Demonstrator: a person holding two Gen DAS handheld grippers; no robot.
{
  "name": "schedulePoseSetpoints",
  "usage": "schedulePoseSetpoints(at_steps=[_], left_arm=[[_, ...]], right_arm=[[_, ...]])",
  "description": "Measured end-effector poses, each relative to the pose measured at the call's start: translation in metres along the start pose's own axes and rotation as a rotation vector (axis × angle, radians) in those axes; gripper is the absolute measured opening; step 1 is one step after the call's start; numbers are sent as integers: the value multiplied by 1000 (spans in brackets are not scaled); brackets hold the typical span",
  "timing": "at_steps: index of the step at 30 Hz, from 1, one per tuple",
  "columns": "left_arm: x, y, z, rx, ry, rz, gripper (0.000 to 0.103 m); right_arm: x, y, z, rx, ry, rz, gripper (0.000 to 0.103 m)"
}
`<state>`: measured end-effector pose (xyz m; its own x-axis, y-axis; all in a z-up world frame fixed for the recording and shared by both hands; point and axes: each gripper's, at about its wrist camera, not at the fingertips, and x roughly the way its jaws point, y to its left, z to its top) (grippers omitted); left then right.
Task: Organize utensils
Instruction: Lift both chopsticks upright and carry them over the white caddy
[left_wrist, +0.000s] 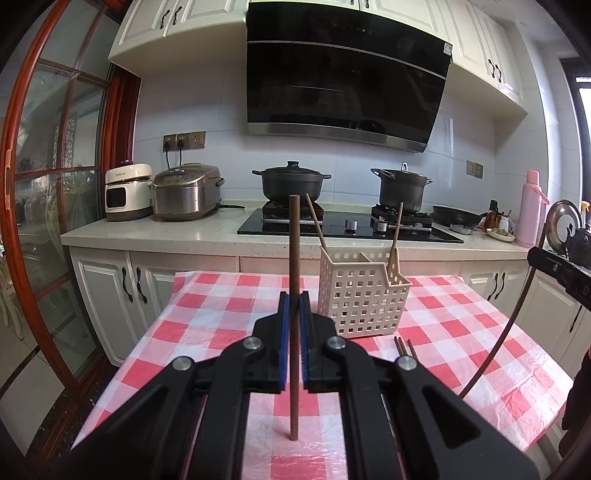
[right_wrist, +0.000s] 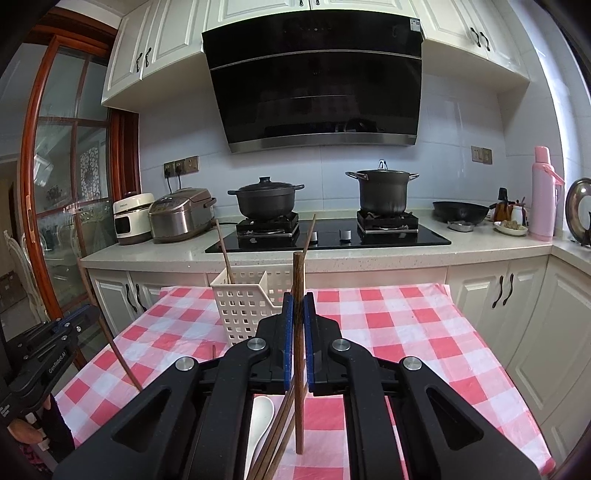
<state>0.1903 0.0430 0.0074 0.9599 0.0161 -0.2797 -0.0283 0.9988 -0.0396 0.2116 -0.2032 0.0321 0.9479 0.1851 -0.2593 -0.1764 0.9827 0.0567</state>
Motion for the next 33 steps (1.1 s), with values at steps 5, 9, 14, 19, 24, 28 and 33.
schedulePoseSetpoints(at_steps=[5, 9, 14, 19, 24, 28, 33], left_arm=[[6, -4, 5, 7, 1, -9, 5], [10, -8, 14, 14, -5, -18, 5], [24, -13, 32, 2, 0, -39, 5], [39, -22, 60, 7, -9, -59, 5], [59, -29, 102, -18, -14, -101, 5], [69, -36, 133, -9, -42, -102, 5], [84, -39, 180, -31, -77, -105, 5]], right_arm=[[4, 3, 7, -19, -2, -3, 6], [13, 4, 14, -33, -5, -4, 6], [33, 2, 28, -42, -9, -6, 6], [58, -2, 53, -39, -17, -2, 6], [87, -3, 83, -34, -15, 12, 6], [104, -4, 109, -20, -27, 21, 6], [124, -4, 143, 1, -48, 34, 6]])
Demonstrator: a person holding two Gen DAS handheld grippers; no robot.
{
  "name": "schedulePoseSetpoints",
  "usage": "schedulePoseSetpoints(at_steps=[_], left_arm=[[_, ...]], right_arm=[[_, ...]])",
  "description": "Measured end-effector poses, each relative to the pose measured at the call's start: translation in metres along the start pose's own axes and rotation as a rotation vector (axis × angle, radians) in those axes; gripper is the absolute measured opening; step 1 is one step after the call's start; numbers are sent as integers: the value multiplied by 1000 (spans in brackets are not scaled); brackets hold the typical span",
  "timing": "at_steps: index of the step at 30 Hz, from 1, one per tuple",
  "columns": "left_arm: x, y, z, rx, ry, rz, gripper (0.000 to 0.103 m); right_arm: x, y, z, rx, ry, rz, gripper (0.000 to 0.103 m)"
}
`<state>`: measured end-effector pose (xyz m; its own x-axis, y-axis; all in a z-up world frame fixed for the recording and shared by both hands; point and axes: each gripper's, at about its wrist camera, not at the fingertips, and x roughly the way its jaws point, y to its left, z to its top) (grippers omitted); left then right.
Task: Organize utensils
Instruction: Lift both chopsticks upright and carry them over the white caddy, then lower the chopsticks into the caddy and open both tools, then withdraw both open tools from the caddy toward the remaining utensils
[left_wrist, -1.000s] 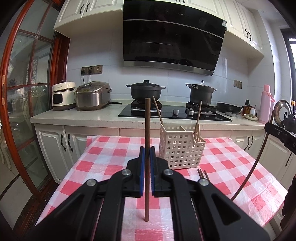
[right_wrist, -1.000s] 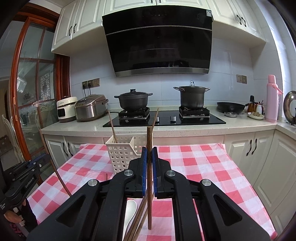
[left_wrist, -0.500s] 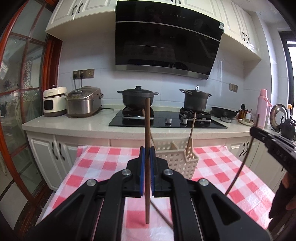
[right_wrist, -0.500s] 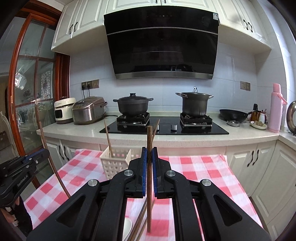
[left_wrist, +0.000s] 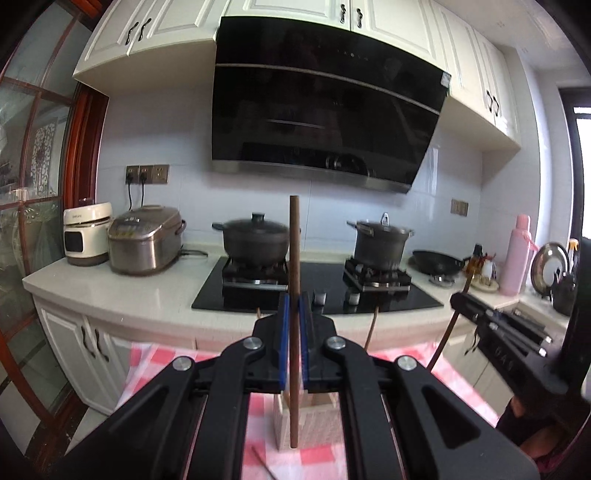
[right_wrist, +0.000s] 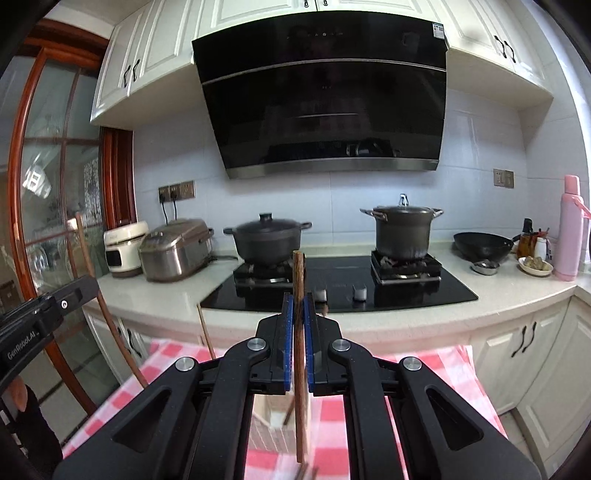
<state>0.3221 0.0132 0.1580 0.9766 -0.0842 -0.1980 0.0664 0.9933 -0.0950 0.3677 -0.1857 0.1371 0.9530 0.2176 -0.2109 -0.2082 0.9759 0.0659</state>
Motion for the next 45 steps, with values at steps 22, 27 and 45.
schedulePoseSetpoints(at_steps=[22, 27, 45], left_arm=[[130, 4, -32, -32, 277, -28, 5], [146, 12, -52, -28, 353, 17, 5], [95, 55, -68, -85, 260, 132, 70]], right_arm=[[107, 13, -30, -70, 236, -10, 6], [125, 14, -44, -55, 286, -16, 7], [88, -16, -53, 12, 229, -19, 54]])
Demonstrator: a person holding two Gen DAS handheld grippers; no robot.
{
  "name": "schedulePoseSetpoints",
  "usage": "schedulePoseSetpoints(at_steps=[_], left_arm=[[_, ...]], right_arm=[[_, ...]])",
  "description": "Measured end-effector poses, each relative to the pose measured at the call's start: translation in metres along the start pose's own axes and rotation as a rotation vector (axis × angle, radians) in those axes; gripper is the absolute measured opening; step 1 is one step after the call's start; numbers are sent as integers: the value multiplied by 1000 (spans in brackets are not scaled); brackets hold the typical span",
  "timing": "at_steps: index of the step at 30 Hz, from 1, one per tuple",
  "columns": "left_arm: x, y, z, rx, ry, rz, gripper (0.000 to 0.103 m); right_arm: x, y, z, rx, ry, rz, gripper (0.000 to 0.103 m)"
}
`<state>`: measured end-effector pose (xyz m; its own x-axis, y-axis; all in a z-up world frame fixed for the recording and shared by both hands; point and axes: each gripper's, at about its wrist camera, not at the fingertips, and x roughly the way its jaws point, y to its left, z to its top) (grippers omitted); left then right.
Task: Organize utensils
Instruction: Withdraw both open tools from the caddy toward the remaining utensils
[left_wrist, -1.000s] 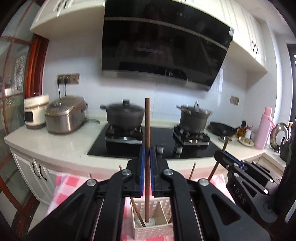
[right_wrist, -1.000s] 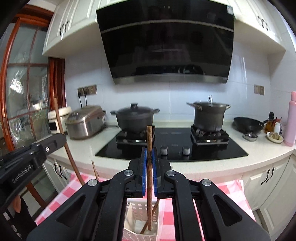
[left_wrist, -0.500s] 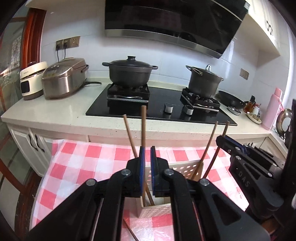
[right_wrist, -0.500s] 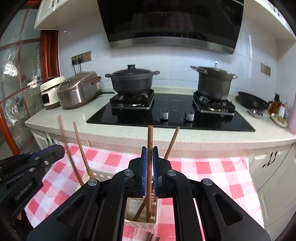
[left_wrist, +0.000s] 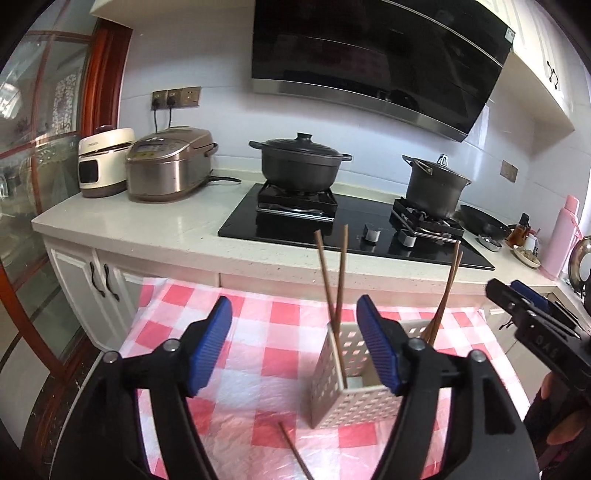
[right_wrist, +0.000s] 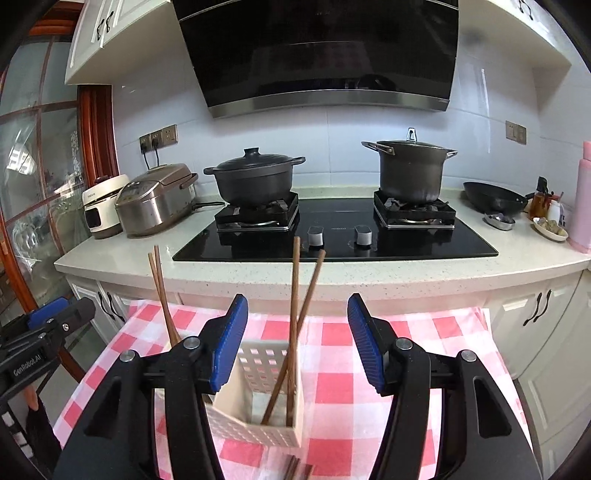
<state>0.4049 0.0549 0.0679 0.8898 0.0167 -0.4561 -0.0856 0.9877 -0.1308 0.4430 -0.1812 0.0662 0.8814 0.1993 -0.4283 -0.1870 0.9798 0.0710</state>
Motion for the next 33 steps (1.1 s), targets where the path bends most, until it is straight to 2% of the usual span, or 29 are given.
schedulePoseSetpoints(at_steps=[7, 10, 17, 23, 29, 33], left_arm=[[-12, 12, -34, 3, -3, 46, 92], [-15, 14, -54, 15, 1, 72, 97], [-10, 16, -109, 50, 74, 111, 98], [11, 20, -142, 2, 186, 97, 98], [38, 11, -160, -4, 272, 96, 95], [54, 3, -171, 21, 315, 102, 89]], right_arm=[[-14, -16, -35, 38, 17, 9, 54], [-23, -21, -56, 59, 23, 15, 54], [-44, -34, -125, 117, 75, -14, 55], [-50, -44, -173, 146, 137, -40, 55], [-52, -48, -200, 182, 182, -42, 55], [-53, -46, -206, 165, 188, -42, 55]])
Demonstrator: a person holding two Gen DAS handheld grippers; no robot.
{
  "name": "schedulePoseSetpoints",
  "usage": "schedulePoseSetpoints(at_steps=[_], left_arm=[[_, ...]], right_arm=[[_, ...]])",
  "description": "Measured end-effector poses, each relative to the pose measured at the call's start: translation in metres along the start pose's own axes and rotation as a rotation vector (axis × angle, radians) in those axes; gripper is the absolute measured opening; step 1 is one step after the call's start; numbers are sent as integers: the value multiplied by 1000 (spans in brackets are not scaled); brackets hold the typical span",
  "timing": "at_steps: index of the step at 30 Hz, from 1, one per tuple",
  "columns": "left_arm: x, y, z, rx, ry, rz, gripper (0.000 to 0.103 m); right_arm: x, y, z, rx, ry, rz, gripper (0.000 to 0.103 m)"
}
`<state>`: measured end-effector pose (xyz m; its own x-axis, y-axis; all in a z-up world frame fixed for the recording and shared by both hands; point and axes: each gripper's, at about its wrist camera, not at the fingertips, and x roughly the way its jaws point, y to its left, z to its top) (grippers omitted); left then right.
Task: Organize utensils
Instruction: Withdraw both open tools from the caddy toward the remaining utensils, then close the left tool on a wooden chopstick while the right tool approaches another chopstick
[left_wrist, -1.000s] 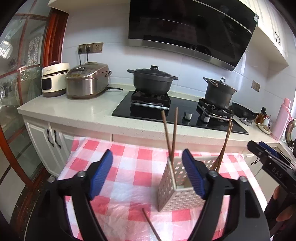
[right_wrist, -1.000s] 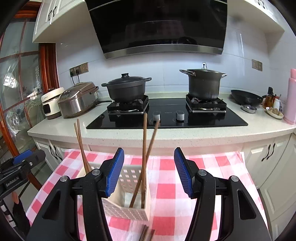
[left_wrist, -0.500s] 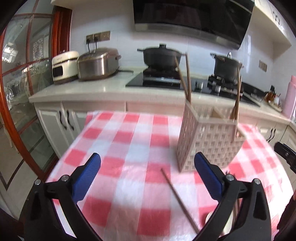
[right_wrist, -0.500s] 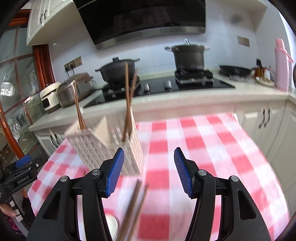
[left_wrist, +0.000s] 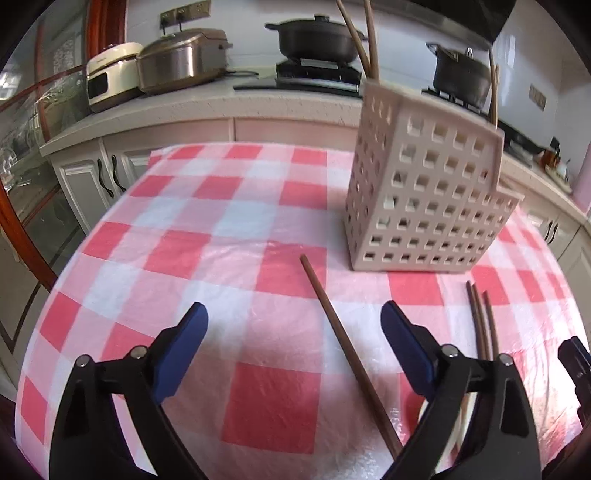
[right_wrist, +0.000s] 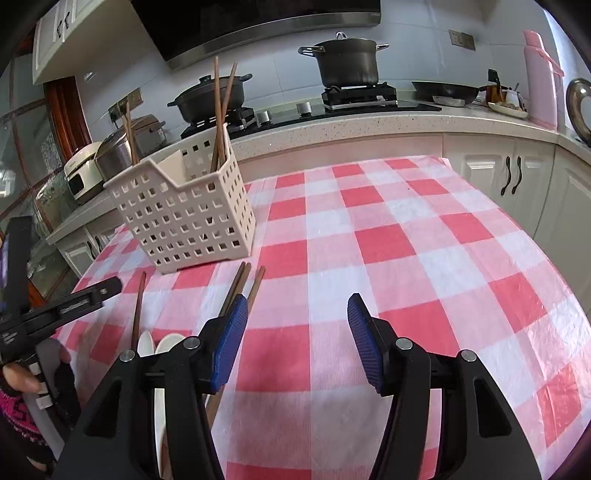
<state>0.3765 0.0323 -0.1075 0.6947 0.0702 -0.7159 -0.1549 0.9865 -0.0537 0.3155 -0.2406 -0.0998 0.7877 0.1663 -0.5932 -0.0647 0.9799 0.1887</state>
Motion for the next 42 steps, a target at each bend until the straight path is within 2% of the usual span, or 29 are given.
schedulePoseSetpoints(at_steps=[6, 14, 23, 26, 28, 29, 31, 42], left_arm=[[20, -9, -5, 17, 52, -1, 82], [25, -18, -7, 31, 62, 14, 82], [32, -17, -8, 38, 88, 4, 60], [32, -22, -8, 72, 84, 8, 44], [30, -23, -9, 88, 80, 2, 28], [30, -22, -10, 92, 79, -3, 25], [28, -19, -11, 99, 78, -14, 14], [4, 14, -33, 94, 75, -135, 7]], right_arm=[[0, -5, -1, 23, 2, 20, 55], [1, -8, -1, 41, 6, 15, 55], [0, -1, -2, 2, 2, -7, 55], [-1, -2, -2, 7, 0, -8, 55], [-1, -5, -2, 21, -2, -2, 55], [0, -7, -2, 30, -1, 2, 55], [0, -10, -2, 47, 3, 6, 55], [4, -3, -2, 16, 30, -10, 55]])
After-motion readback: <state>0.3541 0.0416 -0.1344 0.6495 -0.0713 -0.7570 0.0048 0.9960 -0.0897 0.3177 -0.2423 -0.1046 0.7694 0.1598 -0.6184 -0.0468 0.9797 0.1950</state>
